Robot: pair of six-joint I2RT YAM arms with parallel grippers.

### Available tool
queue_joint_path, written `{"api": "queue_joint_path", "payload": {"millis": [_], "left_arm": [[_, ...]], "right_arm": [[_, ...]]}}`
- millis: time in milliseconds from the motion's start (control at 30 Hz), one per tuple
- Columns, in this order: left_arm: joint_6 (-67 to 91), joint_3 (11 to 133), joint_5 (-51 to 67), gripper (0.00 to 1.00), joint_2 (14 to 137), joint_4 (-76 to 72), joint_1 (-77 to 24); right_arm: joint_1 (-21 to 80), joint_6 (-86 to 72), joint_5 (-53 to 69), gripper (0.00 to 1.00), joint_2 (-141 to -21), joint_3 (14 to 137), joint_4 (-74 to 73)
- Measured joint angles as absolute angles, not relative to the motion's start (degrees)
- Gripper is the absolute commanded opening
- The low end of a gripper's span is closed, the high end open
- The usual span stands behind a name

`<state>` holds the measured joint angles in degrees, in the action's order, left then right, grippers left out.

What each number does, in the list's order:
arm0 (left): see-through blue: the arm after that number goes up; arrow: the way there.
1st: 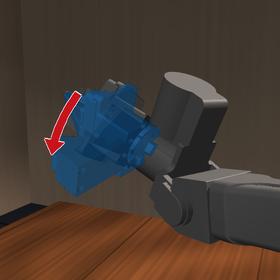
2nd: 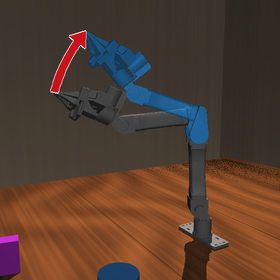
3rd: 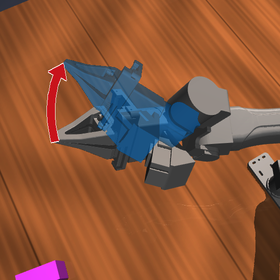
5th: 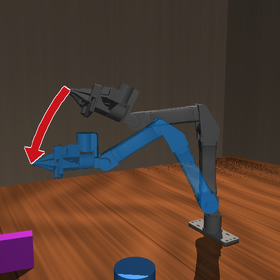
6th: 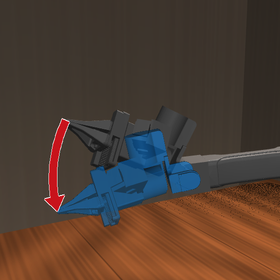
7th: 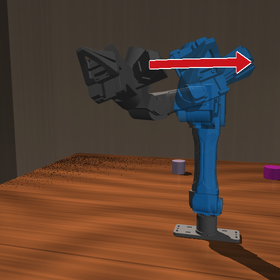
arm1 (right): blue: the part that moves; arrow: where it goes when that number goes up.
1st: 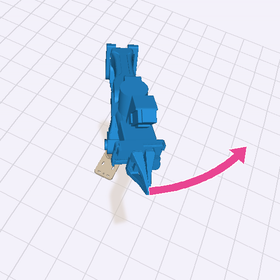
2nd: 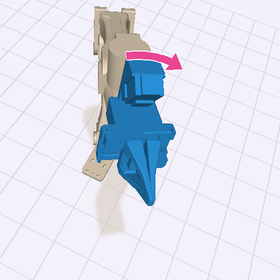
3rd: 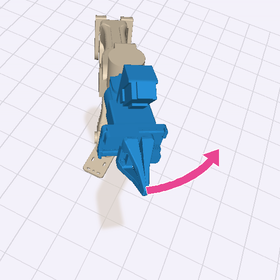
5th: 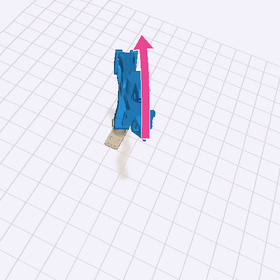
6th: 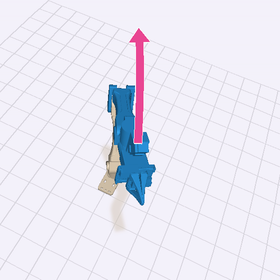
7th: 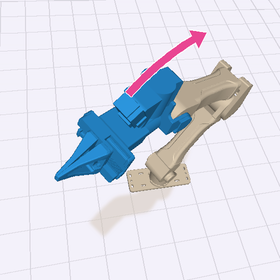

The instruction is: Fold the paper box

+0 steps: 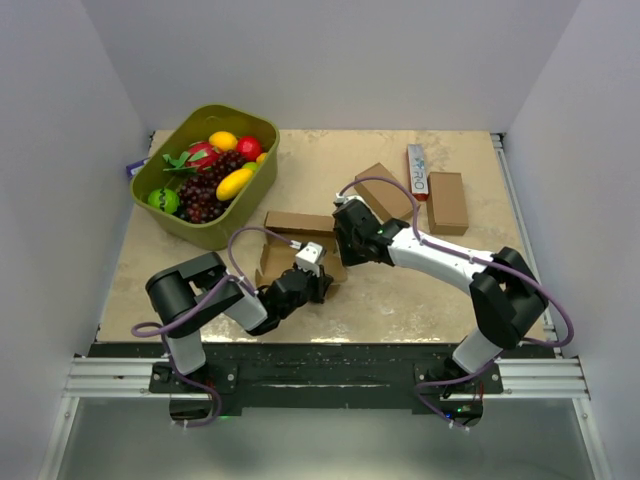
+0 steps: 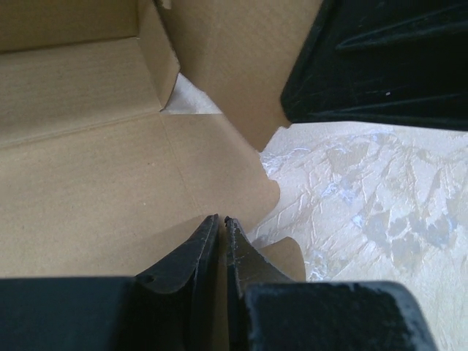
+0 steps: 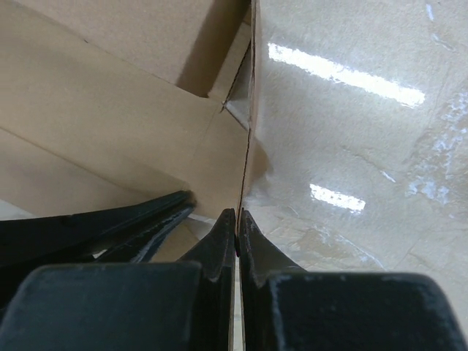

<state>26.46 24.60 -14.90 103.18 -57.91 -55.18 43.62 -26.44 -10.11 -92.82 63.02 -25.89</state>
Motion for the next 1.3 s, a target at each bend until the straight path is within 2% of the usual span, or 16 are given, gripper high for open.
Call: {"api": "queue_joint_path", "payload": {"millis": [133, 233, 333, 367, 433, 467, 567, 767, 867, 967, 1167, 1300], "left_arm": [[27.14, 24.95, -14.11, 0.14, 103.39, -57.82, -55.27], [27.99, 24.95, -13.61, 0.14, 103.39, -57.80, -55.33], [28.56, 24.93, -13.52, 0.14, 103.39, -57.80, -55.33], [28.80, 24.91, -13.52, 0.14, 103.39, -57.80, -55.33], [29.04, 24.88, -13.56, 0.13, 103.39, -57.80, -55.31], [29.21, 24.88, -13.58, 0.13, 103.39, -57.80, -55.31], [29.52, 24.86, -13.69, 0.13, 103.37, -57.78, -55.31], [29.95, 24.62, -13.87, 0.13, 103.26, -57.80, -55.31], [30.04, 24.51, -13.93, 0.12, 103.11, -57.71, -55.33], [30.04, 24.47, -13.96, 0.12, 103.02, -57.58, -55.33], [30.46, 24.47, -14.00, 0.12, 102.96, -57.39, -55.33], [30.46, 24.47, -14.17, 0.11, 102.94, -57.32, -55.33]], "right_arm": [[43.99, -27.05, -9.10, 0.06, -93.30, 62.83, -24.05], [44.27, -27.55, -7.88, 0.13, -94.15, 61.73, -22.20], [44.53, -28.01, -6.74, 0.24, -95.00, 60.86, -21.61], [44.62, -28.08, -6.35, 0.33, -95.44, 60.71, -21.52], [44.64, -28.32, -6.09, 0.43, -96.09, 60.69, -21.47], [44.64, -28.45, -5.80, 0.53, -96.27, 60.69, -21.43], [44.64, -28.62, -5.41, 0.66, -95.59, 60.58, -21.76], [44.56, -28.42, -7.11, 0.80, -88.03, 60.62, -24.40], [43.75, -28.18, -8.56, 0.82, -83.35, 60.88, -25.74], [40.88, -27.33, -9.69, 0.79, -80.09, 60.90, -26.15], [30.68, -25.17, -9.78, 0.72, -80.29, 60.31, -24.14], [29.93, -21.93, -6.63, 0.70, -80.23, 57.17, -20.14]]}}
